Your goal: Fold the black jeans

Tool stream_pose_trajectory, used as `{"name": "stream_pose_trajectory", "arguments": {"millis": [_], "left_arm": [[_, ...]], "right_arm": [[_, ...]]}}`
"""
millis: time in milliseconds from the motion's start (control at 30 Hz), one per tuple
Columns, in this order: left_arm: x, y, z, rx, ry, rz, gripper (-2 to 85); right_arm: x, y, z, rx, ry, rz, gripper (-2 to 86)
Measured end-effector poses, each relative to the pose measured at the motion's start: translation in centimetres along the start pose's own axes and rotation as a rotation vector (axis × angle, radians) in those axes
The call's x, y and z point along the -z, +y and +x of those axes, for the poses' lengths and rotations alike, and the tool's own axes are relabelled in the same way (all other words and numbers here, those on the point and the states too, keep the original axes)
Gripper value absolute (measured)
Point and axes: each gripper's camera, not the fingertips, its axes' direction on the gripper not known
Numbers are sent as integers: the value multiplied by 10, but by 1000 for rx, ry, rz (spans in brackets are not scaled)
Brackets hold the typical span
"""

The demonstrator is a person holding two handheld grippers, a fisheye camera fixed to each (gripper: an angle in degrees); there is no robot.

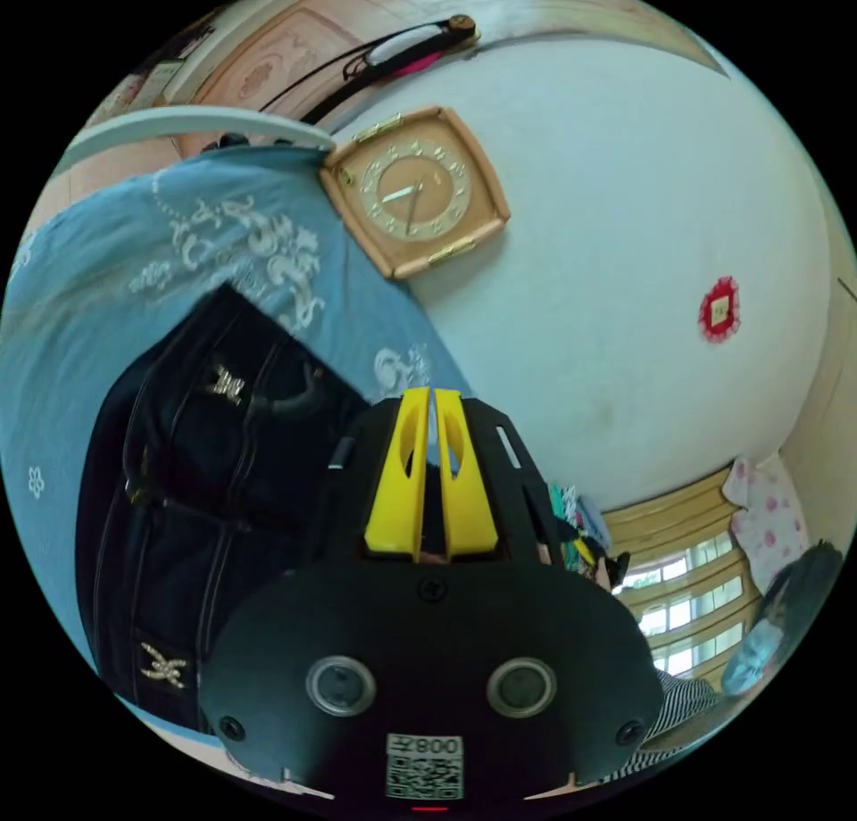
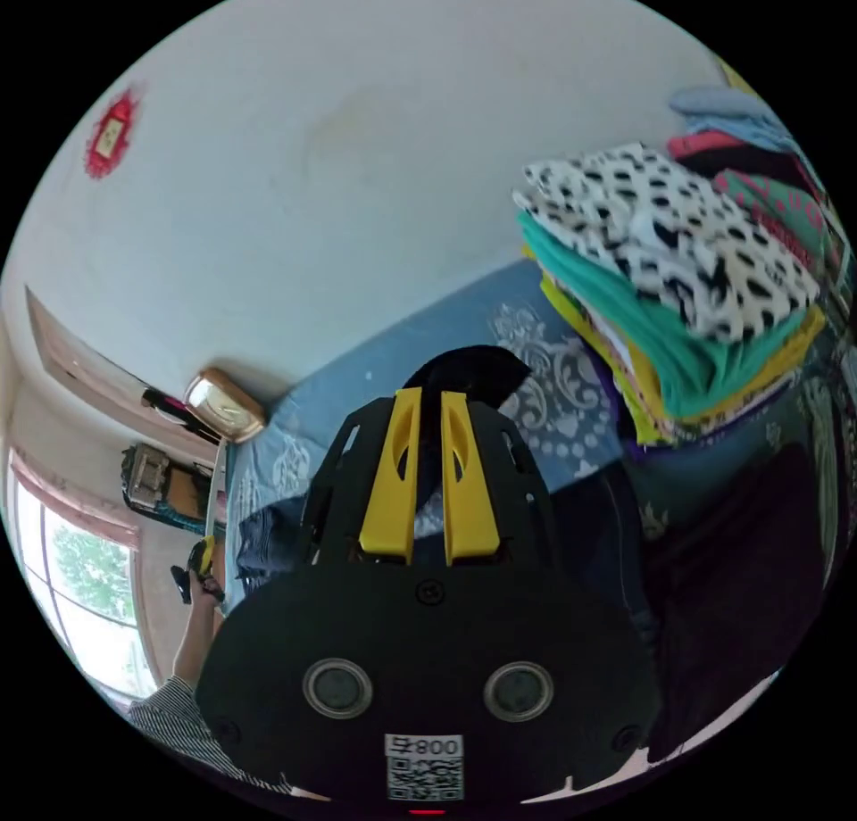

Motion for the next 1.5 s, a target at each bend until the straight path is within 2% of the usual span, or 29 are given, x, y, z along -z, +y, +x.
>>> {"name": "stream_pose_trajectory", "arguments": {"millis": [133, 300, 467, 600, 667, 767, 967, 1100, 1300, 1367, 1433, 1500], "left_arm": [[14, 51, -37, 8, -30, -163, 43], [85, 112, -70, 65, -140, -168, 75], [158, 167, -102, 257, -285, -53, 99], [165, 182, -114, 343, -221, -21, 103], [160, 183, -116, 346, -162, -22, 101], [145, 180, -116, 339, -120, -55, 91], [133, 177, -118, 383, -138, -39, 32], [140, 173, -102, 322, -117, -8, 21], [161, 147, -63, 213, -80, -2, 12], [184, 135, -48, 171, -124, 72, 10], [195, 127, -44, 144, -174, 61, 9], [193, 126, -43, 129, -324, 41, 7]], "right_arm": [[-32, 49, 23, 2, -32, -88, 46], [-46, 107, -5, 155, -118, -182, 65], [-83, 226, -126, 720, -42, -498, 82], [-106, 296, -184, 1053, 93, -567, 87], [-123, 329, -204, 1233, 275, -563, 87], [-132, 354, -218, 1340, 324, -534, 68], [-138, 379, -235, 1439, 365, -511, 33], [-146, 381, -242, 1406, 366, -567, 10], [-117, 371, -256, 1328, 229, -553, 1], [-99, 378, -269, 1342, 62, -564, 1], [-97, 398, -282, 1415, 32, -580, 1], [-106, 423, -285, 1478, 63, -572, 1]]}}
